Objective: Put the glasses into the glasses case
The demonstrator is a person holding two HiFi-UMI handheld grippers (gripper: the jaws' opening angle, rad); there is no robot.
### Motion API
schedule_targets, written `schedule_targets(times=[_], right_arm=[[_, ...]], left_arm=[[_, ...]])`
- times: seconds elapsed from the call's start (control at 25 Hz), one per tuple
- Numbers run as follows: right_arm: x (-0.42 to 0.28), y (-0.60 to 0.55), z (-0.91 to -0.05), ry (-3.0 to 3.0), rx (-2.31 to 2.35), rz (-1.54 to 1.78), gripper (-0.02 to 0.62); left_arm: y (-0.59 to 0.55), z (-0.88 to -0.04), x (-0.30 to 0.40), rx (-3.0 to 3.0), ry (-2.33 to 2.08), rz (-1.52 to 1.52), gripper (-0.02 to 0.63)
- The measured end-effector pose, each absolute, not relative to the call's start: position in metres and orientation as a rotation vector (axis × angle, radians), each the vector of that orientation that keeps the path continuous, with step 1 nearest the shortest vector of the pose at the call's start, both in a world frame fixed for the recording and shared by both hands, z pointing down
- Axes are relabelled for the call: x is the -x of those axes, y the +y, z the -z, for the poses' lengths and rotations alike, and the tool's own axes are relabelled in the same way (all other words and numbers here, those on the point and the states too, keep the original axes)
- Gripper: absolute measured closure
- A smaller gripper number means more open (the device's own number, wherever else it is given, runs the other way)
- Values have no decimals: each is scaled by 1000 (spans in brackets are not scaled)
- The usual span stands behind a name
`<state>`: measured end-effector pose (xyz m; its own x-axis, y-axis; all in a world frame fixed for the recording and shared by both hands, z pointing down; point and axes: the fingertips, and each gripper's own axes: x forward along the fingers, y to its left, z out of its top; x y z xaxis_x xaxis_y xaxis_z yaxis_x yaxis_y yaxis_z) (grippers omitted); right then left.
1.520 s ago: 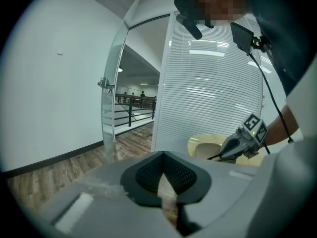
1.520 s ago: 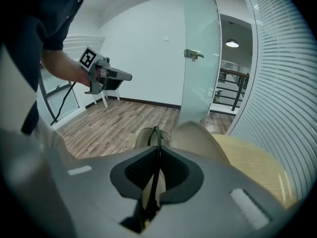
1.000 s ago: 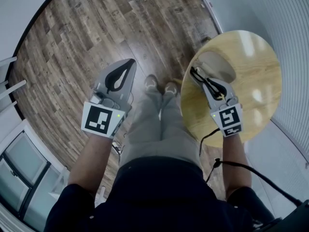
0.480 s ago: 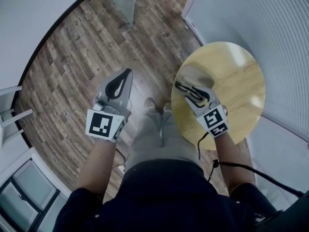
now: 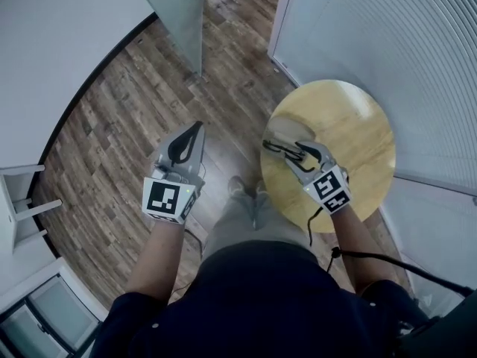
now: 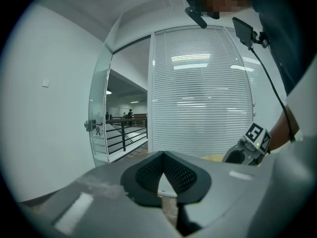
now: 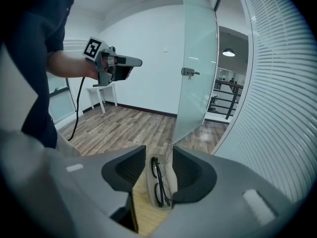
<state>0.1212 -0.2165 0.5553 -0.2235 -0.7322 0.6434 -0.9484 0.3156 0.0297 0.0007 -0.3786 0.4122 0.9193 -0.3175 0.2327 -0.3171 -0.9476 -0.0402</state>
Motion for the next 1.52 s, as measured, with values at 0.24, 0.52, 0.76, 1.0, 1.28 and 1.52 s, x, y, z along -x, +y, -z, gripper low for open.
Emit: schedule_targets(times=[0.24,0.52,0.76,1.0,1.28,1.52], right_arm=[[-114,-209,-522,-2046,-1550,-443,416],[-118,-199,-485,-2045,-1643,-403,416],[-124,-189,-449,-2009,-1723,-304,417],[-141,-168,-406,-1975,-1935,-251,439],[-161,-137,-365,-1938,-2182,-115,518],[-172,-114,-349,-1899,-2345,-17,582]], left_arm=[[-364,-394,1,3061,482,336,603],[-342,-364,-5,3041,435,267,603],[-335,-349,4,3059,437,220,603],[-345,-323,20,3035,492,182,603],[-339,-319,17,3027,474,159,603],[-320,-327,13,3016,417,185,603]])
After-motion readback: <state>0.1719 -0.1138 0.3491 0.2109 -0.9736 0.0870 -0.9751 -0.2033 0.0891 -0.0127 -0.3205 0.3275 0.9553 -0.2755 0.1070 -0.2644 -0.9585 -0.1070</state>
